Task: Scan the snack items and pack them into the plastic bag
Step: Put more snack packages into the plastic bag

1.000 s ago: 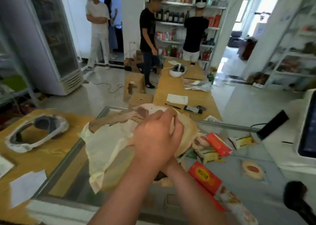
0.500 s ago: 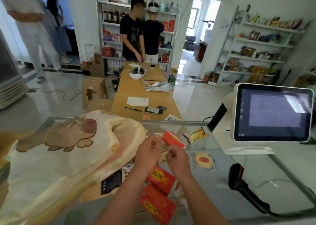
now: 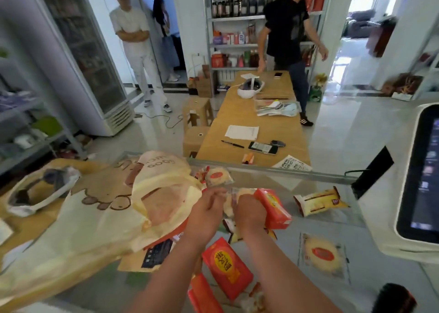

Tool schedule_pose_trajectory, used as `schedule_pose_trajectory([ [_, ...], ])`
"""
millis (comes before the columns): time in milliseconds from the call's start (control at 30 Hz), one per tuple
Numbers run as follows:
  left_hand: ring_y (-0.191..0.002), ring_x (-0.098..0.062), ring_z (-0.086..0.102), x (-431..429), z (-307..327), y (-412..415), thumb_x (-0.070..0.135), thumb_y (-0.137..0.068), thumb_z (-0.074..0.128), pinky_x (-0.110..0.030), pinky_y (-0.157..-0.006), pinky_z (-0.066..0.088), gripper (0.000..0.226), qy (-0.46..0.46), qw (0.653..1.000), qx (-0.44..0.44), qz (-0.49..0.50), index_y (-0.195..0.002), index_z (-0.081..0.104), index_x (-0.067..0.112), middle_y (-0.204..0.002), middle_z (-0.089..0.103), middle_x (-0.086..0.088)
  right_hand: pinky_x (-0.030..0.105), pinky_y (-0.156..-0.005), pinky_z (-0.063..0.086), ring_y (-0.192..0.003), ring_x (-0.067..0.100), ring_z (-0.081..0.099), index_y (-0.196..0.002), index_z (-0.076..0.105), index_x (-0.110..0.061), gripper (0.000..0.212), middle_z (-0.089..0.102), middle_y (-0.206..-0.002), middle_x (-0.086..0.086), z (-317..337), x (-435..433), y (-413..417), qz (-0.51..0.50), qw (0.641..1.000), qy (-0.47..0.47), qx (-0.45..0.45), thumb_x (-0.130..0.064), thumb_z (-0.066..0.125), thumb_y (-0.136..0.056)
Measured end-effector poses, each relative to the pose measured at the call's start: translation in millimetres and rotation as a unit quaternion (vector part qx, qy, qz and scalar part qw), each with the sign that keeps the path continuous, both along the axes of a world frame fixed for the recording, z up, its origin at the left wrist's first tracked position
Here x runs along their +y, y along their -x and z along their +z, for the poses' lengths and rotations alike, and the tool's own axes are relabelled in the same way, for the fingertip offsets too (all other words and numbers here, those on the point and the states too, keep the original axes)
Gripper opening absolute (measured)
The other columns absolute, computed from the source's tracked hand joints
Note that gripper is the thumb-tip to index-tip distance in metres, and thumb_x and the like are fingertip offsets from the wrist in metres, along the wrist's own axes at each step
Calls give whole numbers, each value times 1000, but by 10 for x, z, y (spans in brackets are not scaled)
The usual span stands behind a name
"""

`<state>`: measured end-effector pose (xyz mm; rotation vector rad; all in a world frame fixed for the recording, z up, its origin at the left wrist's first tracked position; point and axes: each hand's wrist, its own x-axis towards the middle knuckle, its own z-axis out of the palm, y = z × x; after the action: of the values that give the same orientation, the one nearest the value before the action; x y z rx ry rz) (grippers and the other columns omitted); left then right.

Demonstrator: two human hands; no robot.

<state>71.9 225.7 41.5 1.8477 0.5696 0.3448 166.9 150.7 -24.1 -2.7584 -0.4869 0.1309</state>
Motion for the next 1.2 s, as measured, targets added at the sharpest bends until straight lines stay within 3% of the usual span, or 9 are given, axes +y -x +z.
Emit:
schedule_pose_trajectory([
  [467,-93,-15,64,124,83,132,27,-95,46,-38,-83,53,20,3,997,-14,-72,-93,61,39,-104,67,2,28,-72,52,-95,18,66,-100,66,-17,16,67,-104,2,177,51,133,-19,994,93,-49,-17,50,-97],
  [567,-97,-12,64,210,75,206,38,-87,47,-39,-89,52,18,21,996,-34,-83,-91,64,44,-102,67,9,26,-67,47,-89,18,67,-94,67,-17,24,69,-96,2,166,85,108,-50,996,57,-52,-31,48,-98],
  [667,-99,-10,62,349,39,282,25,-96,52,-38,-94,49,21,49,993,-35,-102,-88,68,37,-97,65,16,25,-60,47,-74,16,64,-80,66,-17,18,67,-78,0,251,116,147,-118,990,-61,-56,-28,55,-89],
  [733,-93,-13,63,413,64,299,25,-97,50,-40,-91,50,21,80,990,-10,-113,-88,69,26,-93,66,10,24,-51,42,-59,11,57,-76,64,-12,16,61,-67,-2,411,84,234,-181,937,-298,13,-21,58,-87],
  [833,-88,-13,63,407,219,303,41,-97,47,-31,-75,50,26,183,973,74,-119,-99,64,22,-95,69,3,22,-46,36,-50,9,48,-86,64,-5,10,56,-65,2,699,17,530,-203,726,-630,187,-11,57,-90],
  [900,-94,-17,65,376,288,283,54,-94,47,-32,-78,52,37,281,944,105,-136,-108,63,24,-100,71,1,23,-48,38,-51,10,50,-86,61,-6,8,56,-65,4,780,36,776,-171,624,-718,256,-10,56,-92],
  [933,-93,-18,66,355,306,273,57,-92,49,-33,-81,52,42,326,929,97,-144,-109,64,22,-100,72,-1,24,-49,39,-52,11,51,-84,60,-7,10,55,-65,5,806,54,894,-168,602,-733,269,-10,55,-92],
  [1067,-75,-20,66,278,278,226,34,-94,58,-32,-71,53,36,452,882,-10,-131,-114,65,5,-87,72,-10,25,-55,48,-62,14,58,-85,62,-8,14,61,-71,6,907,-8,1266,-167,599,-737,263,-11,52,-94],
  [1200,-72,-19,68,120,267,292,16,-94,60,-28,-64,55,15,457,868,-72,-181,-107,66,11,-85,74,-11,31,-65,52,-76,17,66,-95,65,-10,14,68,-84,8,1018,-241,1524,-181,671,-691,199,-21,57,-92],
])
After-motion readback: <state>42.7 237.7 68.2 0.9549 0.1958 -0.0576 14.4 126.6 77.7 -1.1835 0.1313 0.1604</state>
